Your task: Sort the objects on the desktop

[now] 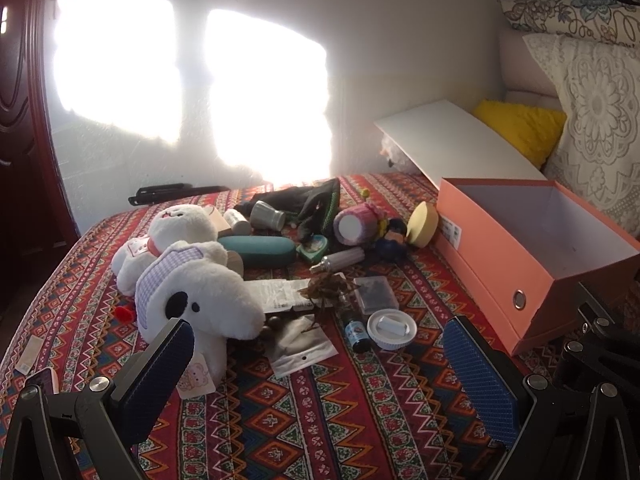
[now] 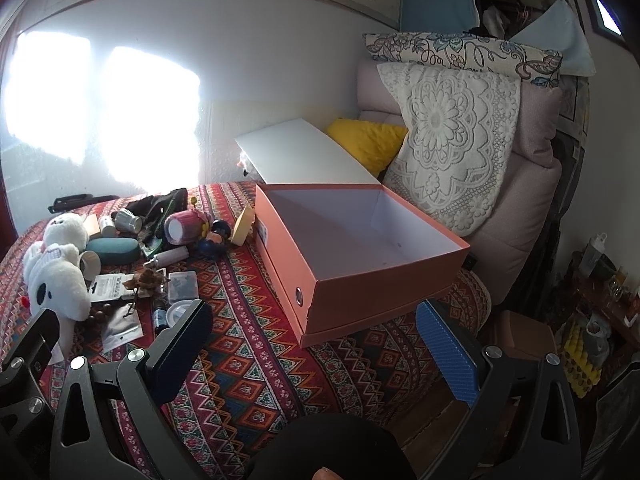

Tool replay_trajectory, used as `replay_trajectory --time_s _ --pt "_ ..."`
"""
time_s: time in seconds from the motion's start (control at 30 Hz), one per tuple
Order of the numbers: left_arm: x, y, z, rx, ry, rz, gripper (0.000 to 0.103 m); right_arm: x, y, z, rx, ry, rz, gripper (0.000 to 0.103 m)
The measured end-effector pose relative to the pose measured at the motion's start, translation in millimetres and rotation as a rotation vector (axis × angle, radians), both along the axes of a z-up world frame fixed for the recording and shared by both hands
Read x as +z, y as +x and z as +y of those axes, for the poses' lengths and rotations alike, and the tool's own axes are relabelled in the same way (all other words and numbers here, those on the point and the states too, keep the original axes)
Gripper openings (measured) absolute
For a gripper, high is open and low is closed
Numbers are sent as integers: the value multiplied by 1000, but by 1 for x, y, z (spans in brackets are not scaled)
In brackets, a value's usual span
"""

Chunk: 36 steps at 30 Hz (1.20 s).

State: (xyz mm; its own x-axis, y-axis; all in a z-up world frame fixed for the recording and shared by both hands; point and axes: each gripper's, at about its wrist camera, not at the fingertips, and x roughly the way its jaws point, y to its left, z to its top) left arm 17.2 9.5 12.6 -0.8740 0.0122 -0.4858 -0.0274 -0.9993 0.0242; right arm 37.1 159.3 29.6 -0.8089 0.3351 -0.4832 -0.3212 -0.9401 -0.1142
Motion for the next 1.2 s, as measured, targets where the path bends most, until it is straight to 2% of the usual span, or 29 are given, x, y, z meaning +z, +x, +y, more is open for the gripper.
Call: replay_trajectory --time_s 0.5,0.7,0.83,1.07,1.2 --pt "-3 -4 -12 12 19 -17 103 -2 -2 -2 4 5 -10 103" --pt "-10 -15 -35 115 -15 -5 103 -9 -10 -4 39 -29 -15 103" --pt "-17 -31 -71 174 35 -6 103 -14 -19 -8 101 -75 -20 103" --pt "-34 -67 -136 301 115 -40 103 -20 -46 -28 214 -99 -19 103" --pt "-42 -111 -147 288 159 -113 103 -21 -68 -36 245 -116 -12 103"
